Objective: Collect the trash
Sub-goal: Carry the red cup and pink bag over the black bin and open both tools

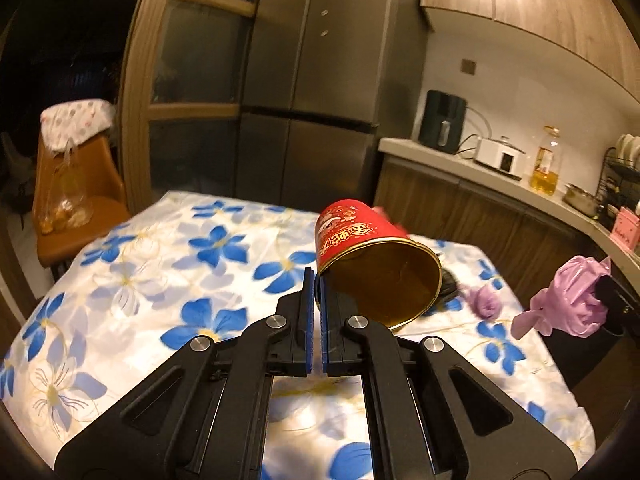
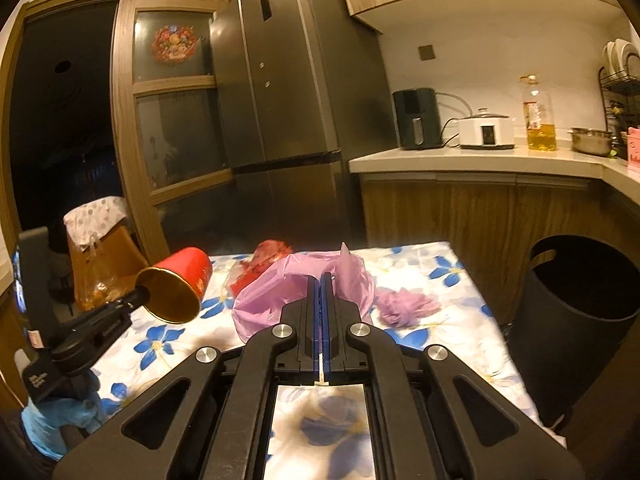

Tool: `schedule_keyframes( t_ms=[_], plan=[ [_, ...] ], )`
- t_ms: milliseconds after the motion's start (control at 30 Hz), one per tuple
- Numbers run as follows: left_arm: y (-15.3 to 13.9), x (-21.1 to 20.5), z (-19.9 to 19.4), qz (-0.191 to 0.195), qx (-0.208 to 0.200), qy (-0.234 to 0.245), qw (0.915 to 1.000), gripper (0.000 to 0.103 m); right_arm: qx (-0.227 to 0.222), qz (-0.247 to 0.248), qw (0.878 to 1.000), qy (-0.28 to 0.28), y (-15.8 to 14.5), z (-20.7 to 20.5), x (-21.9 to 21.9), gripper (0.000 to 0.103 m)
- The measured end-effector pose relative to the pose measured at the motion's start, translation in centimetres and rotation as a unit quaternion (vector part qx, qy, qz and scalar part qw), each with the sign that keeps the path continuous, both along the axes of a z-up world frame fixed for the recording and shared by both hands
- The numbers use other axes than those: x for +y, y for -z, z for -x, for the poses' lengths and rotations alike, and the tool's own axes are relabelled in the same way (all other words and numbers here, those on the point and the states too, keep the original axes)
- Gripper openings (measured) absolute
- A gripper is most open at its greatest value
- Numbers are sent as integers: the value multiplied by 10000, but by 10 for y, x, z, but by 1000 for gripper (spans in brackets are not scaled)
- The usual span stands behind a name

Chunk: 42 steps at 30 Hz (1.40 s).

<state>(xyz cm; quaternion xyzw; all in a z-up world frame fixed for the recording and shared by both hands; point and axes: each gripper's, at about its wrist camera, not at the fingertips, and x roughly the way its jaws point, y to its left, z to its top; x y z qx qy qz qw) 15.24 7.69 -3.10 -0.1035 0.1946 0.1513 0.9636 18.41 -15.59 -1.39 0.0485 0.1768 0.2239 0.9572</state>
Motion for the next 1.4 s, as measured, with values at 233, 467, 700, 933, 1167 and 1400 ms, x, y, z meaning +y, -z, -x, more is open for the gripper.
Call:
schedule_keyframes(
  t_ms=[233,467,700,933,1167,1400],
  plan=[
    [-21,-45,-15,-83,-191,535,9984,2,-196,-23,9987,464,-12,-1,-37,2],
    [-35,-105,-41,-111,-346,1245,9916,2,-382,-27,9936,1059,-23,-4,-85,2],
    [-46,-175,-69,-202,-507,2014,9780,2,-551,-4,9832,1739,-33,-9,-139,2],
    [-52,-235,-94,-163,-634,2612,9631,2,-687,52,9716,2263,-38,-15,-179,2],
    [-55,-283,-113,-208,-777,2992,9508,2,-735,78,9634,2575,-36,-27,-205,2],
    [-51,-314,-130,-246,-758,3189,9444,2,-727,-27,9584,2760,-33,-39,-226,2]
  ],
)
